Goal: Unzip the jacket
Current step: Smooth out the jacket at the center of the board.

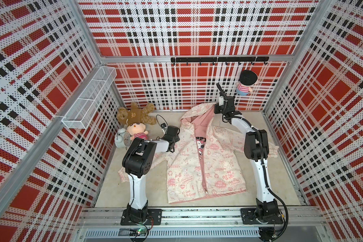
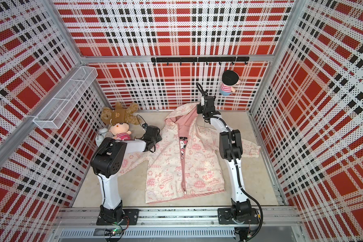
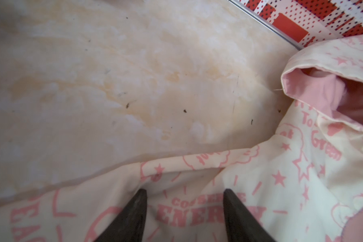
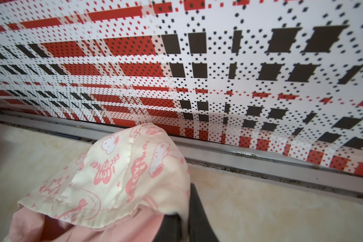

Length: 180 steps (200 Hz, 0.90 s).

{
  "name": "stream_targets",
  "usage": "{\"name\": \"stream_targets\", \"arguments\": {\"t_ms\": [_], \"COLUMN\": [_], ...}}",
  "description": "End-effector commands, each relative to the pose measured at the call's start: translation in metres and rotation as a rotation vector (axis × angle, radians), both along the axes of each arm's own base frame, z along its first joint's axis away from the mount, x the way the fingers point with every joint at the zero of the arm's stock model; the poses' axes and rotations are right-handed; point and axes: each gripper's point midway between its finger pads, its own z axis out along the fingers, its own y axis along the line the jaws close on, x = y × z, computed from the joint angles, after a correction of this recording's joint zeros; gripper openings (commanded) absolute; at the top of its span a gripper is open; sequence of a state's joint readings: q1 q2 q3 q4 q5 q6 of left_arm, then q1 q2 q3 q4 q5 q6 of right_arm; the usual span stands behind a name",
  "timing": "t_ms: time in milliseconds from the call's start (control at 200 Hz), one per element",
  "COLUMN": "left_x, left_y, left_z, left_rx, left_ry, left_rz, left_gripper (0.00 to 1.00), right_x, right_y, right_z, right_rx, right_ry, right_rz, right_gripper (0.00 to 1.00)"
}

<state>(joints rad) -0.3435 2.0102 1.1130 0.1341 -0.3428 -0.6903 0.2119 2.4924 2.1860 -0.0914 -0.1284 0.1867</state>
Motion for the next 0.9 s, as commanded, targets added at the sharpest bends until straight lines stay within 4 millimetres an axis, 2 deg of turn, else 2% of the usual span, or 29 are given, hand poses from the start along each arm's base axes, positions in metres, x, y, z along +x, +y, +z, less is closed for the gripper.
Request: {"name": "stream_targets", "arguments": {"t_ms": [0,70,180,240,311,421,641,752,897], "left_x": [-0.001,0.013,0.035,0.045,0.056,0.072,0.100,0.114,0.129], "left_y": [0.009,0.002,-0.015,-0.025,-0.034,-0.047,-0.066,-0.074,-0.089], "left_z": [0.020,0.041,0.072,0.084,0.094,0.103,0.103,0.101,0.099], "left_rx": [0.039,0.026,-0.002,-0.020,-0.042,-0.074,-0.114,-0.136,-0.163], "left_ry": [-0.004,-0.053,-0.126,-0.155,-0.182,-0.208,-0.226,-0.232,-0.243], "left_rz": [0.013,0.004,-0.017,-0.031,-0.045,-0.067,-0.095,-0.107,-0.128], "left_gripper": [0.71,0.77,0.81,0.82,0.80,0.75,0.67,0.63,0.61], "right_x": [-0.002,-0.009,-0.024,-0.030,-0.037,-0.042,-0.049,-0.050,-0.054], "right_y": [0.011,0.026,0.053,0.061,0.066,0.061,0.053,0.044,0.059], "right_z": [-0.022,-0.032,-0.043,-0.046,-0.044,-0.043,-0.028,-0.027,-0.035], "right_rx": [0.034,0.058,0.119,0.157,0.200,0.204,0.141,0.091,0.112], "right_ry": [0.063,0.096,0.145,0.170,0.181,0.187,0.176,0.189,0.195], "right_rz": [0.076,0.148,0.266,0.289,0.303,0.279,0.270,0.232,0.296], "right_gripper": [0.22,0.41,0.50,0.54,0.55,0.56,0.56,0.51,0.50]}}
